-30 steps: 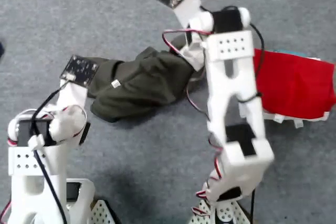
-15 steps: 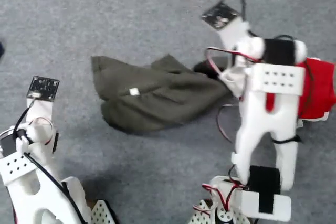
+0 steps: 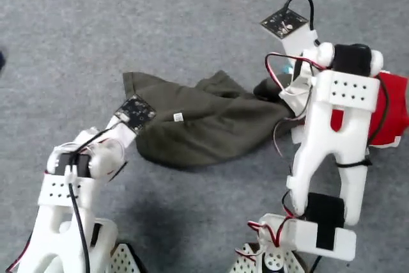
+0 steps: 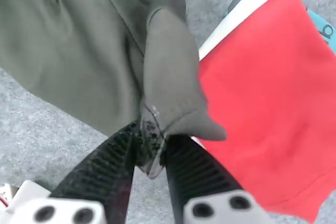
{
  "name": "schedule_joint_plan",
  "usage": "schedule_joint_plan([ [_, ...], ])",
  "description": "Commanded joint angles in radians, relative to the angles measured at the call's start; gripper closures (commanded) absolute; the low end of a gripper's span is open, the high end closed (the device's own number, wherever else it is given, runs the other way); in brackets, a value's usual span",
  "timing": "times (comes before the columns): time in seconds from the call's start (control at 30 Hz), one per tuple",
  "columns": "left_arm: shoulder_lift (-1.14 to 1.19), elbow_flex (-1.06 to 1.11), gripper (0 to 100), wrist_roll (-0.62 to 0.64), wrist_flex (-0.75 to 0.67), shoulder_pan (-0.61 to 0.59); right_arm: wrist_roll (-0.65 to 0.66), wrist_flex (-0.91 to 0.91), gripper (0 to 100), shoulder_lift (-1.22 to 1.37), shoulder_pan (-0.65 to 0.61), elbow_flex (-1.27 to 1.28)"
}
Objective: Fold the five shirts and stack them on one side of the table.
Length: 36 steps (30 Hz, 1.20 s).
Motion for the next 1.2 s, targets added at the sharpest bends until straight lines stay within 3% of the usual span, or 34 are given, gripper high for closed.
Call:
schedule_joint_plan([
  [0.0,-0.002,0.028,79,-0.009,-0.097,0.035,0.008,-0.046,98.3,0.007,-0.037,-0.007],
  [0.23,-0.002,0.024,76,-0.023,-0.112,0.044,0.009,-0.109,98.3,0.042,-0.126,-0.005],
  [0.37,0.048,-0.067,76,-0.146,-0.044,0.042,0.028,-0.123,98.3,0.091,-0.183,-0.005],
  [0.87,0.724,-0.518,76,-0.169,-0.087,0.099,0.127,-0.158,98.3,0.249,-0.190,-0.099],
  [1.17,0.967,-0.631,76,-0.296,-0.137,0.091,0.140,-0.153,98.3,0.326,-0.147,-0.166],
])
